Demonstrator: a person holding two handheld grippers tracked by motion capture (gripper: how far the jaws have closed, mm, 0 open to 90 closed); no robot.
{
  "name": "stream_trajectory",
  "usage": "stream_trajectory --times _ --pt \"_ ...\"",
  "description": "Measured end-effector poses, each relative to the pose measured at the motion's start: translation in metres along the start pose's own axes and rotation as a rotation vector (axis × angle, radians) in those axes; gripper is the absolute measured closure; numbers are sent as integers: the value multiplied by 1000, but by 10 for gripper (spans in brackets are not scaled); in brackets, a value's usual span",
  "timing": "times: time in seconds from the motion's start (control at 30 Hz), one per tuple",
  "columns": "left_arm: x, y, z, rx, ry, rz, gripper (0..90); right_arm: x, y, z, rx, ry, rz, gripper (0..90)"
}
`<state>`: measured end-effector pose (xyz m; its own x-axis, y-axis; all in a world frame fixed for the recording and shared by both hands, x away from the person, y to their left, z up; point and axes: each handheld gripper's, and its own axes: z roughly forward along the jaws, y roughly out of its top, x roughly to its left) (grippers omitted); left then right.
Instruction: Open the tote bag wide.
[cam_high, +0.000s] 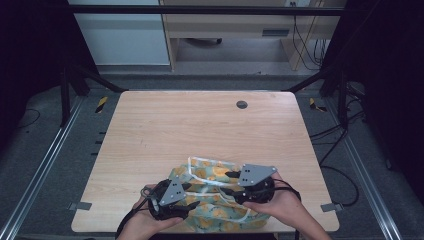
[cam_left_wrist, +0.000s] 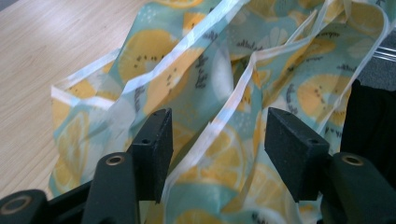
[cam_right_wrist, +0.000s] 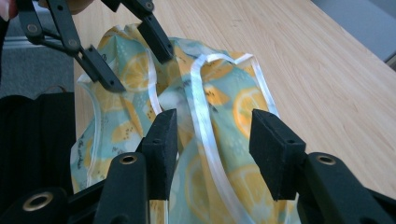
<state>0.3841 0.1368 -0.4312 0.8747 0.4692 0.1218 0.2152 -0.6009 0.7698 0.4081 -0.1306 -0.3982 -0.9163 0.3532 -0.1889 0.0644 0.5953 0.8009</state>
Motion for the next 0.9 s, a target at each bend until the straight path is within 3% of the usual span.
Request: stream_trajectory --times 0.13,0.33,0.37,0.4,0.43,0.47,0.57,0.77,0.9 --pt "-2 2 3 -13 2 -11 443 4 5 10 40 -11 -43 530" --pt "-5 3 4 -7 -3 -6 462 6 5 21 82 -33 -89 622" --pt "-5 3 4 -6 -2 -5 464 7 5 22 82 -52 -106 682" --pt "-6 3 5 -7 -3 -6 464 7 5 22 82 -52 -106 682" --pt "-6 2 4 -5 -5 -6 469 6 5 21 79 -66 -121 778" --pt "-6 2 4 -5 -5 -6 471 6 5 21 79 -66 -121 778" --pt "-9 3 4 -10 -6 -4 475 3 8 19 71 -46 -111 900" --pt "-11 4 3 -18 5 5 480 -6 19 10 24 -25 -74 900" --pt "-11 5 4 -17 6 12 483 -16 30 1 -9 -44 -57 900"
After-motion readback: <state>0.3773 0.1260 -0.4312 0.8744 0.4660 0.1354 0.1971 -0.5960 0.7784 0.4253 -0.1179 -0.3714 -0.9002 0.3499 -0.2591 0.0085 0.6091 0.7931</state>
